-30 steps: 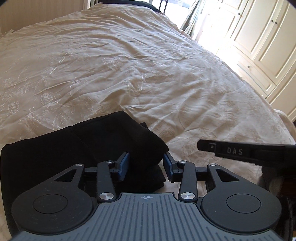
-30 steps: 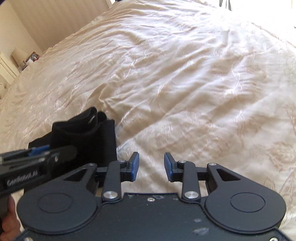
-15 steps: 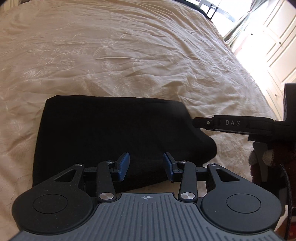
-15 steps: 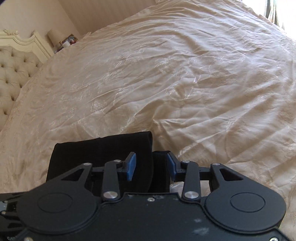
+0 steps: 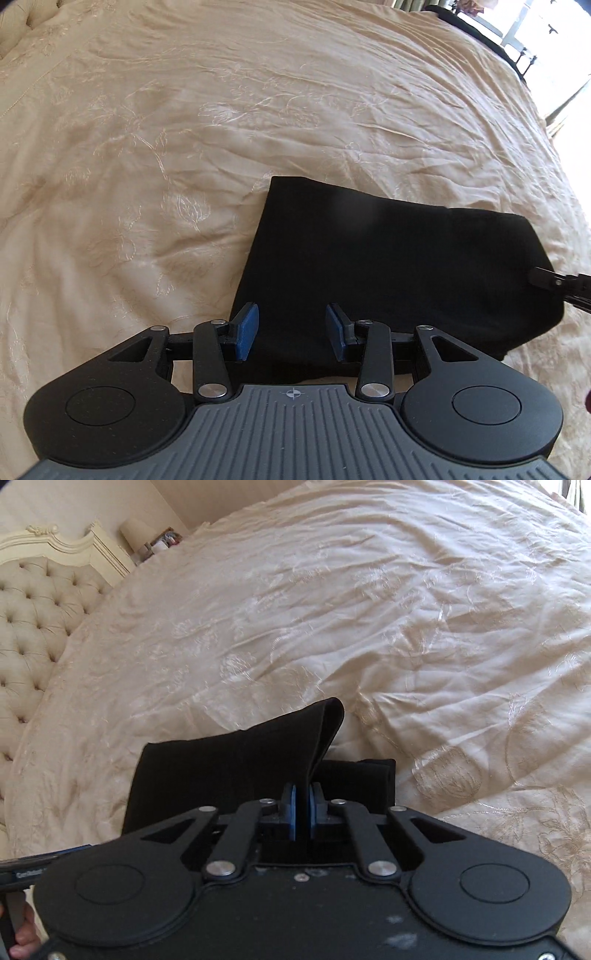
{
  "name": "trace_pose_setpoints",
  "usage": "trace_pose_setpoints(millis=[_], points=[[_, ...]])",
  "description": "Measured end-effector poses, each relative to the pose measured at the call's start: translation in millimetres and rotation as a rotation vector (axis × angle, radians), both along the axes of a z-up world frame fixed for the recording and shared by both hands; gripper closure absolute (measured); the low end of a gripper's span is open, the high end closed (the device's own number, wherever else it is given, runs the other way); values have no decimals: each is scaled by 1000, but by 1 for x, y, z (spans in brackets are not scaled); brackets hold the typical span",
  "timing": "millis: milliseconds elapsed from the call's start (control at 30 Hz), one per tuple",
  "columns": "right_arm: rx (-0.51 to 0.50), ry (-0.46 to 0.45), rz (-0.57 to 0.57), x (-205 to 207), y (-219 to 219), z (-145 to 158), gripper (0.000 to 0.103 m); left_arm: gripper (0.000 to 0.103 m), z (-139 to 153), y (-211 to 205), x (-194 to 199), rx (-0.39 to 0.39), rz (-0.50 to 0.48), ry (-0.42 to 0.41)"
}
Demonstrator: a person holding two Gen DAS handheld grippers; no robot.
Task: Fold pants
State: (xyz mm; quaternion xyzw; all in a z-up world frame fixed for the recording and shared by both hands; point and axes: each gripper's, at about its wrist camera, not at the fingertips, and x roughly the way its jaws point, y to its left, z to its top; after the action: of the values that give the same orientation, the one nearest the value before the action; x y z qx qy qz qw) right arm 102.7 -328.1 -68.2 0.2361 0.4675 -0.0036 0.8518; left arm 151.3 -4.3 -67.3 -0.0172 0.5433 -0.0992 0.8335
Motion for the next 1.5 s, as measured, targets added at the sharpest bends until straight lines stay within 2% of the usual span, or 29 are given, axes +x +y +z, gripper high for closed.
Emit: trace_pose_setpoints(millis=[67, 167, 200, 267, 400, 533, 733, 900, 933, 1100, 1167, 1333, 1500], points=[[-41, 8, -10, -11, 3, -1, 95, 64, -2, -3, 5, 11, -16, 0], [-76, 159, -29, -14, 1, -41, 93, 64, -8, -15, 13, 42, -65, 3], [-91, 185, -27, -15, 0, -48, 89, 64, -10, -21, 16, 57, -87, 4], [-107, 178, -35, -16, 0, -45, 79, 64, -11, -33, 20, 90, -130, -2], [-138, 100, -83, -17, -3, -24, 61, 62, -15, -49, 29, 115, -179, -11], [-151, 140, -95, -3, -8, -37, 58, 57, -31, -59, 45, 154, -194, 16], [-88, 215, -92, 9, -13, -68, 54, 54, -58, -59, 63, 193, -187, 97], [-59, 218, -104, 15, -14, -81, 47, 25, -69, -64, 65, 234, -228, 79], [-50, 219, -112, 16, -15, -84, 45, 23, -72, -65, 67, 231, -228, 79], [-27, 197, -119, 22, -17, -99, 39, 3, -81, -61, 75, 226, -196, 90], [-33, 179, -108, 23, -15, -101, 36, 0, -85, -56, 79, 195, -180, 104], [-31, 137, -100, 26, -12, -106, 28, 0, -96, -31, 90, 35, -119, 180], [-27, 126, -95, 29, -10, -109, 25, 0, -93, -31, 85, 26, -135, 153]])
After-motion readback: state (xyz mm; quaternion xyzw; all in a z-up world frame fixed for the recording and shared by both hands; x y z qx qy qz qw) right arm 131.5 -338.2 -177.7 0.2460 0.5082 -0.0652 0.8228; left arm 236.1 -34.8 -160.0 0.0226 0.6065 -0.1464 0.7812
